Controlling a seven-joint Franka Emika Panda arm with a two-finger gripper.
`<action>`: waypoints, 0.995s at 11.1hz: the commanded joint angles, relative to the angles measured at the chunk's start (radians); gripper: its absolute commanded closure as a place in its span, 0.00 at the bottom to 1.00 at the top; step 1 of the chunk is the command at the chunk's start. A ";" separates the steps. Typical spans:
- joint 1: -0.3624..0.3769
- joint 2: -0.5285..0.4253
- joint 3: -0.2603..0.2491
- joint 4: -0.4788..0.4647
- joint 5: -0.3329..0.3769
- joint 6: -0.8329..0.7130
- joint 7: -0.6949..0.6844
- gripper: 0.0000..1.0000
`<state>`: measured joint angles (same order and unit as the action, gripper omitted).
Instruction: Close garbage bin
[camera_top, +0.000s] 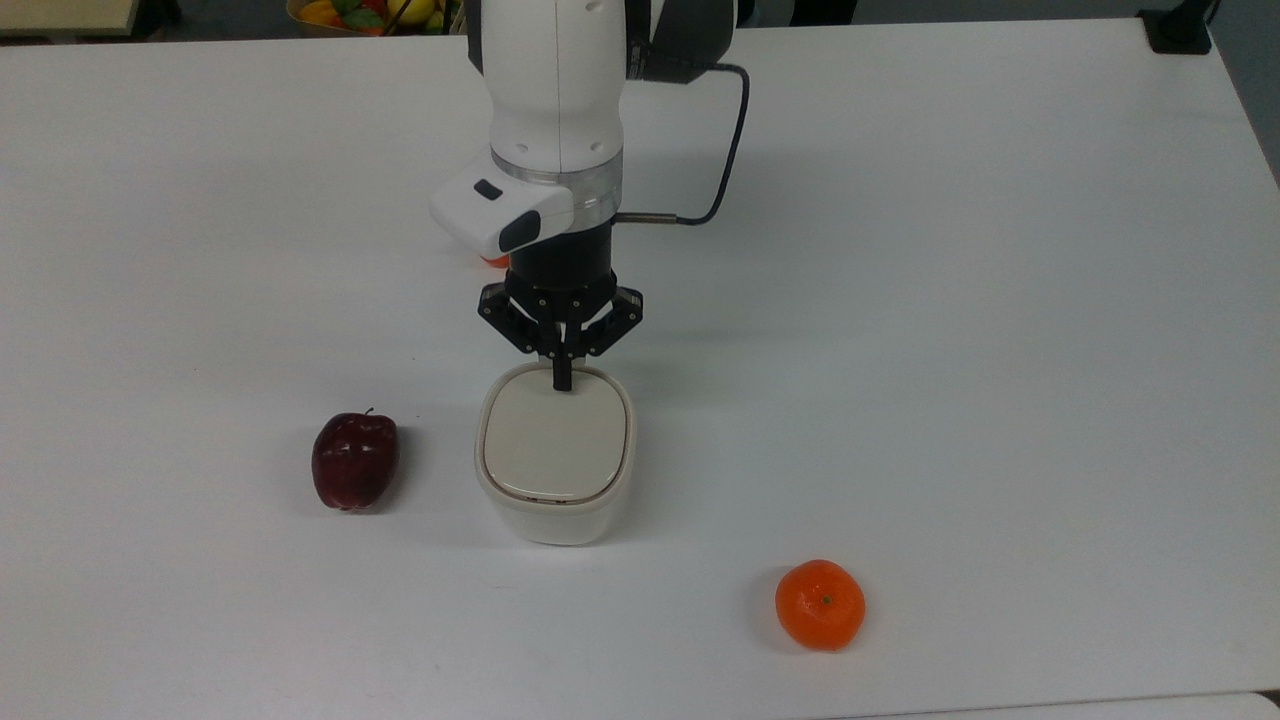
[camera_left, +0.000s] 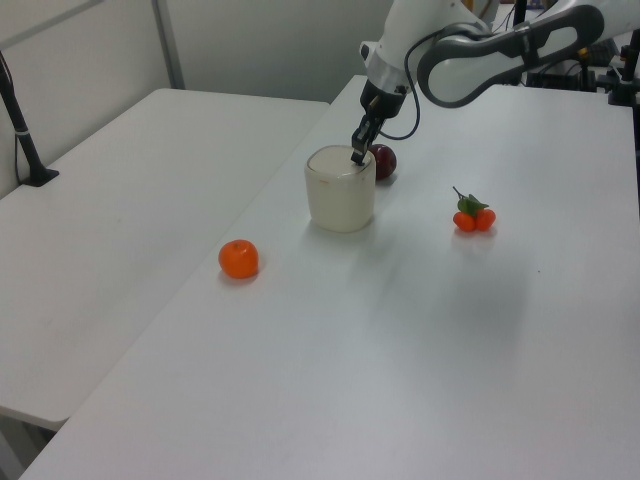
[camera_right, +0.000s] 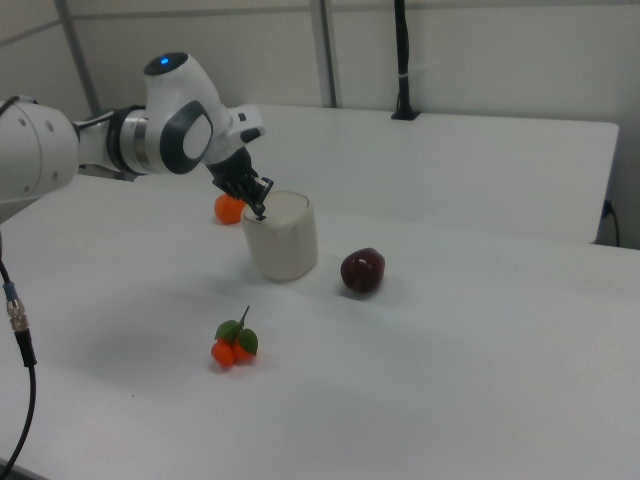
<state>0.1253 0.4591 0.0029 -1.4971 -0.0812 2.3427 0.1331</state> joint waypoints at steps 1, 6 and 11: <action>0.007 -0.132 -0.006 -0.015 0.001 -0.182 0.011 1.00; 0.013 -0.296 -0.006 -0.026 -0.006 -0.604 0.000 1.00; 0.004 -0.404 -0.014 -0.043 -0.005 -0.777 0.002 0.97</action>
<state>0.1242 0.1116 0.0013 -1.4834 -0.0815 1.5813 0.1329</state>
